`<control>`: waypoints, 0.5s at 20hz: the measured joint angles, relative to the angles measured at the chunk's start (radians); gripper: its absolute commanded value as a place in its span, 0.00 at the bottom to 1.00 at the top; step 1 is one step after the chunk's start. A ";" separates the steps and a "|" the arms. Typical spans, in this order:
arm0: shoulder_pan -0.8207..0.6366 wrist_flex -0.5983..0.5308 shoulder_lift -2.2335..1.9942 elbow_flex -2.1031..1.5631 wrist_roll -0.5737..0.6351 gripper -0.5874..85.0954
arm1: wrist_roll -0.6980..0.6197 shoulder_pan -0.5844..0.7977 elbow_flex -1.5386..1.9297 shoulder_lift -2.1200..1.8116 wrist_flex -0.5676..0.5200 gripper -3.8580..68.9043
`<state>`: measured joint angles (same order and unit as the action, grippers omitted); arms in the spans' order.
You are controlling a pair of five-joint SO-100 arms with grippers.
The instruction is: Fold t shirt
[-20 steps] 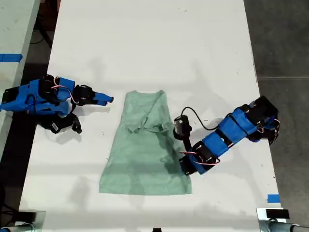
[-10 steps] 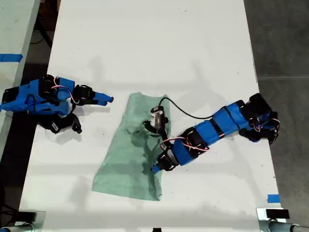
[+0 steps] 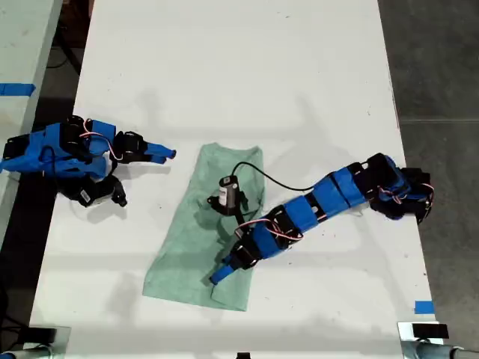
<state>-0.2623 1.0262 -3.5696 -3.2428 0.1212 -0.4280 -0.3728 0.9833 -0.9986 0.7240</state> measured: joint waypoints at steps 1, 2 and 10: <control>0.000 0.000 0.000 0.000 0.000 0.21 | -0.006 0.000 0.000 -0.014 0.025 0.48; 0.000 0.000 0.000 0.000 0.000 0.21 | -0.008 0.000 0.000 -0.040 0.066 0.46; 0.000 0.000 0.000 0.000 0.000 0.21 | 0.181 0.150 0.434 -0.808 0.804 0.14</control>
<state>-0.2623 1.0262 -3.5696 -3.2428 0.1212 -0.2470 -0.2224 1.4174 -1.8070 1.5278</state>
